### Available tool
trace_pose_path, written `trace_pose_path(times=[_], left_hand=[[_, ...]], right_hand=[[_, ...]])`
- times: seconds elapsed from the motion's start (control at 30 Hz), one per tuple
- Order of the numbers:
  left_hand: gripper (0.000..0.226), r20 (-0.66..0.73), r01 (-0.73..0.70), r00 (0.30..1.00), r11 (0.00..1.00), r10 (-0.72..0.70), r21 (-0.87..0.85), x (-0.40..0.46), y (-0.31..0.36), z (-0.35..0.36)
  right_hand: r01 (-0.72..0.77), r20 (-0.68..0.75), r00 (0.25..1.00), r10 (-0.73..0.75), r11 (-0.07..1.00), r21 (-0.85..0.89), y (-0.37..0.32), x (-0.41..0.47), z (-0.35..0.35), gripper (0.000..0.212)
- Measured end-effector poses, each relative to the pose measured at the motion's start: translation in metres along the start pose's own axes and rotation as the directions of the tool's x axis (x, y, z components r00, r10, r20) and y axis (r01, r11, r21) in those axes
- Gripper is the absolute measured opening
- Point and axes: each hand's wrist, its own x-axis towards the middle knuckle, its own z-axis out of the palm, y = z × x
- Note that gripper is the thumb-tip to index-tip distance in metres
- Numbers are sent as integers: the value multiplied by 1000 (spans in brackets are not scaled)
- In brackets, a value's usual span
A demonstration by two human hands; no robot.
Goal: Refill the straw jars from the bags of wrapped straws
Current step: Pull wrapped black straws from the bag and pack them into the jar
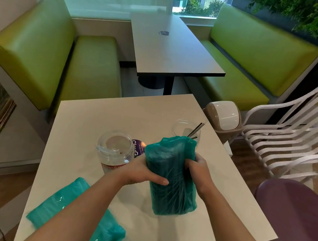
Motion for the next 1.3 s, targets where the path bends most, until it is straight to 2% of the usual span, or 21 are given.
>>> trace_pose_path(times=[0.17, 0.27, 0.4, 0.53, 0.6, 0.7, 0.77, 0.87, 1.0, 1.13, 1.17, 1.3], left_hand=[[64, -59, -26, 998, 999, 24, -22, 7, -7, -6], [67, -142, -41, 989, 999, 39, -13, 12, -13, -7], [72, -225, -33, 974, 999, 35, 13, 15, -17, -7], [89, -250, 0, 968, 997, 19, 79, 23, -25, -9], [84, -252, -7, 967, 991, 41, 135, 41, -47, -12], [67, -284, -34, 955, 981, 89, 193, 18, -13, -5], [52, -323, -46, 941, 986, 96, 161, 15, -6, -4], [48, -359, -79, 926, 989, 120, 128, 16, -3, -2], [61, -401, -61, 909, 987, 115, 146, 18, -1, 2], [85, -410, -162, 897, 986, 165, 42, 16, 11, 10], [80, -443, -189, 874, 980, 199, 68, 16, 16, 11], [30, -541, -196, 759, 919, 363, 341, 19, 33, 5]], right_hand=[[31, -61, 998, -34, 998, -51, 1, 2, -2, 30], [60, -90, 994, -70, 992, -112, 3, 2, -1, 29], [160, -51, 984, -173, 967, -198, 1, -1, -3, 34], [244, -22, 968, -248, 961, -128, -7, -3, -5, 24], [249, -14, 968, -251, 965, -87, -13, -3, -5, 19], [247, -37, 966, -256, 954, -170, -19, -2, -4, 20], [253, -91, 957, -275, 947, -198, -20, 0, -4, 18], [289, -165, 930, -328, 932, -220, -21, 0, -2, 11], [306, -226, 903, -365, 916, -259, -22, -1, 0, 6], [287, -190, 920, -342, 920, -269, -25, -2, 0, 8], [284, -174, 926, -335, 923, -261, -26, -3, 0, 8], [318, -144, 921, -362, 912, -260, -26, -6, 4, 7]])
